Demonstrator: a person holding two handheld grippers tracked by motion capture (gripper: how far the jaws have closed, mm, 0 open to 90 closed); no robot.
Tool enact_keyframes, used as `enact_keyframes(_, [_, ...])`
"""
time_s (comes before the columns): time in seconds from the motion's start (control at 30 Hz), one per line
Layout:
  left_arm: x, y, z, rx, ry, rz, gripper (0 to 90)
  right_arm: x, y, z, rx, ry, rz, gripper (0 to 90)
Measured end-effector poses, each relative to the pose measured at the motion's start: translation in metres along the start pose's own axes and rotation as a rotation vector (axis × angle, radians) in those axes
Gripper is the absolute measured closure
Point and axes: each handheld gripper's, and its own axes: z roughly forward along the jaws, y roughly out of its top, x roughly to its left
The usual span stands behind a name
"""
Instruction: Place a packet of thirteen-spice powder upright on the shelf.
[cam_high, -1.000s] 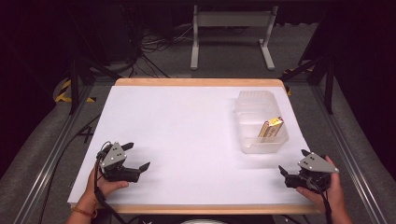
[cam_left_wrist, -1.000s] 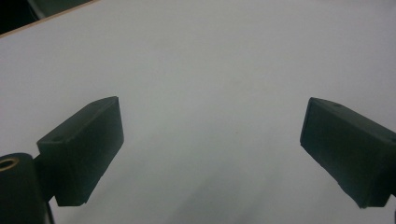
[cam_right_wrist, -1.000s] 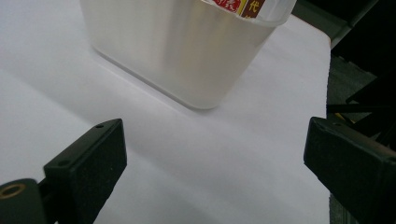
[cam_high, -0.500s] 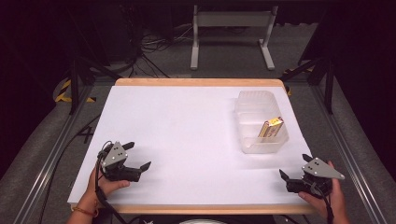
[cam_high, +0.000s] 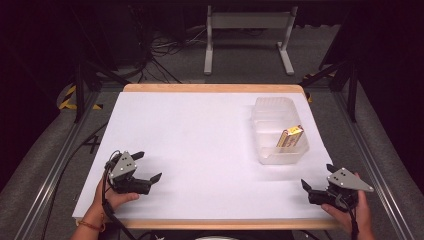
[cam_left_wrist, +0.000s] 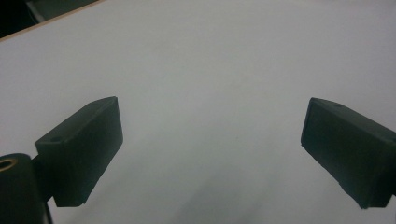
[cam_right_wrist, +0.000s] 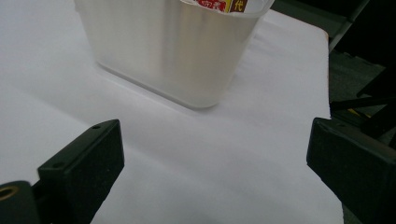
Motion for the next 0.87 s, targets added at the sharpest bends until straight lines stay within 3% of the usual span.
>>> enact_keyframes(0.53, [-0.0023,0.0007,0.0009,0.012,0.025,0.012,6.6,-0.0002,0.0001,0.0041,-0.008,0.013,-0.016,5.2])
enact_keyframes(0.87, [-0.0025,0.0017,0.0053,0.023,0.008,0.017,6.7,-0.0018,0.0013,0.0014,-0.024,-0.012,0.01,4.3])
